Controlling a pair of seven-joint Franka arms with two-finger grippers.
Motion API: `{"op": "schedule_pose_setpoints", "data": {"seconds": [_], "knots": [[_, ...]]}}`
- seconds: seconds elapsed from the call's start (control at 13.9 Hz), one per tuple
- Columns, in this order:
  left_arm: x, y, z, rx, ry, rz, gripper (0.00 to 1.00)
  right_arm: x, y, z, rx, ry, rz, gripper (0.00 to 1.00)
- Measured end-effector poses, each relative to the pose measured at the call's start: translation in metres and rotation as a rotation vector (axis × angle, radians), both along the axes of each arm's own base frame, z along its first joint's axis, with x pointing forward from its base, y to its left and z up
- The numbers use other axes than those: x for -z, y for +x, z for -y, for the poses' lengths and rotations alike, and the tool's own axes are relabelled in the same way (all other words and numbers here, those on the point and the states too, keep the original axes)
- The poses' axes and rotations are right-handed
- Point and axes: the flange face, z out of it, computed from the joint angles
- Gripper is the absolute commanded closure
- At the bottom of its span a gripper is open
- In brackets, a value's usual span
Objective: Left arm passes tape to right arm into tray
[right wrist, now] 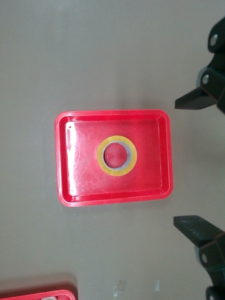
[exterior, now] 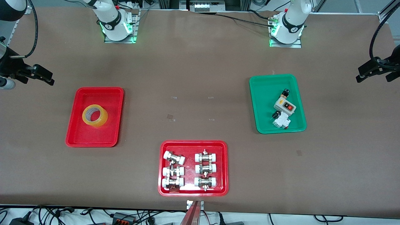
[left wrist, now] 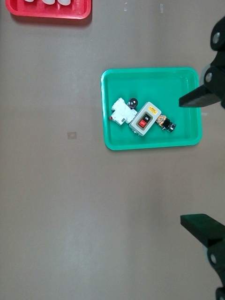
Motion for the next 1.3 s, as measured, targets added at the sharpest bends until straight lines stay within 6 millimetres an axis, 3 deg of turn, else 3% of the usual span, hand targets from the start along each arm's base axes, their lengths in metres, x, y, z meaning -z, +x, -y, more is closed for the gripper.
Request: {"op": "schedule_pose_setpoints", "data": {"seconds": [0.72, 1.3], "knots": [[0.0, 0.0, 0.0, 0.0, 0.0, -0.001, 0.0, -0.01, -0.009, 0.002, -0.002, 0.019, -0.005, 0.0], [0.0, 0.0, 0.0, 0.0, 0.0, -0.001, 0.0, -0.005, -0.02, 0.0, -0.009, 0.018, -0.01, 0.0]]}}
